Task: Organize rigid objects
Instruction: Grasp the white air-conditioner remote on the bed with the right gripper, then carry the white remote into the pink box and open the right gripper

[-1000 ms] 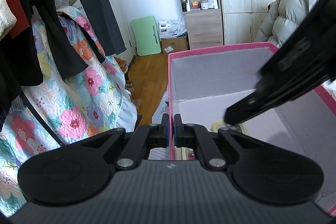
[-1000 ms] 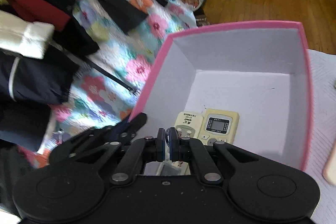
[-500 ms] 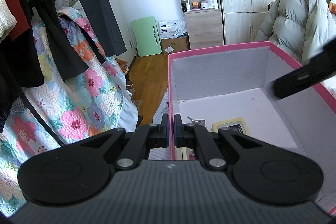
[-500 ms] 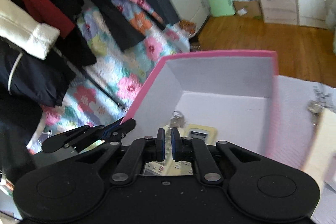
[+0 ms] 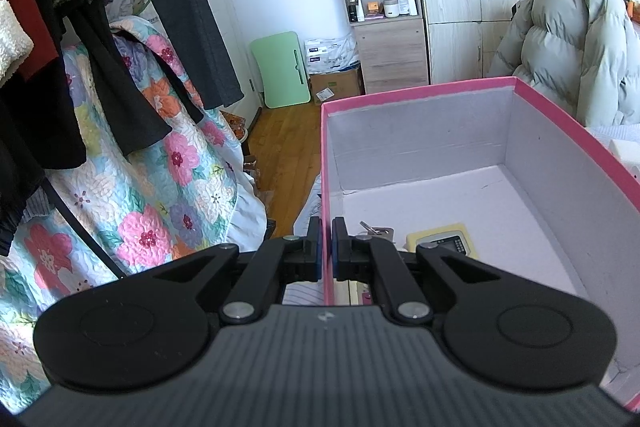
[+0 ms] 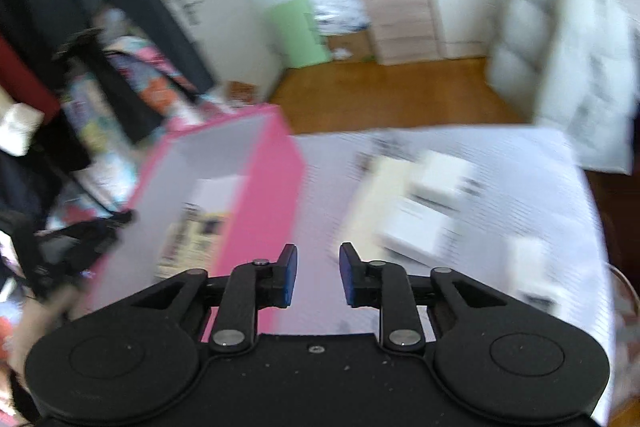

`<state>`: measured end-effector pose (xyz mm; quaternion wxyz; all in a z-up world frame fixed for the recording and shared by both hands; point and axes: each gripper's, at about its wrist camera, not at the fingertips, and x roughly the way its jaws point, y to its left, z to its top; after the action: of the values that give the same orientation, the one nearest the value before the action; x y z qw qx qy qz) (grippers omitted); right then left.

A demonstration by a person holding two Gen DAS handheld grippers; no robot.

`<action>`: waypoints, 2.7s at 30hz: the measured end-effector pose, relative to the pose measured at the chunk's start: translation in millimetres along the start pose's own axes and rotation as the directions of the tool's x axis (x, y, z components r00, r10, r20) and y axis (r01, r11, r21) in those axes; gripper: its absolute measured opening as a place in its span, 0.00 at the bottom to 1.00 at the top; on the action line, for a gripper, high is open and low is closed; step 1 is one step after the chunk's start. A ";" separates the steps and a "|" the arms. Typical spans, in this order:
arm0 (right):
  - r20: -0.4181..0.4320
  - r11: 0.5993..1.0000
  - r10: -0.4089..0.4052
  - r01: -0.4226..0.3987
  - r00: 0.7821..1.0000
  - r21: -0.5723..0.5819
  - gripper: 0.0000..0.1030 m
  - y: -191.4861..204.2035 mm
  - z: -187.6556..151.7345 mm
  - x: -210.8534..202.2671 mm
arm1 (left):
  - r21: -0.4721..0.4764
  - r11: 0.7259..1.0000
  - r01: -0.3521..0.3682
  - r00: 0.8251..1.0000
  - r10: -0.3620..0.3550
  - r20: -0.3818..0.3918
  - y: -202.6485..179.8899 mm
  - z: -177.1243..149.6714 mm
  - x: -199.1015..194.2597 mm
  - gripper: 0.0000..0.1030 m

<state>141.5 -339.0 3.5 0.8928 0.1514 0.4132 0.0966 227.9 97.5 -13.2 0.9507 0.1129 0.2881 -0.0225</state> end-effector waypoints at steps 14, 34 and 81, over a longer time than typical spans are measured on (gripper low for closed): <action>-0.064 0.919 -0.394 0.393 0.917 -0.024 0.53 -62.7 -45.9 32.6 | 0.021 1.000 -0.011 1.000 0.011 -0.001 -3.2 1.4 -1.6 0.04; -0.002 0.927 -0.373 0.373 0.928 0.037 0.61 -66.8 -56.3 33.8 | 0.027 1.000 -0.013 1.000 0.013 -0.001 -2.8 2.7 -0.9 0.04; -0.247 0.819 -0.200 0.024 0.948 -0.574 0.60 203.5 26.6 194.6 | 0.009 1.000 0.009 1.000 -0.009 0.003 3.8 1.3 0.8 0.04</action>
<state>276.8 -95.7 -46.9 0.8294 -0.1599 0.5032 0.1825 229.8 101.0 -11.9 0.9505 0.1158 0.2869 -0.0283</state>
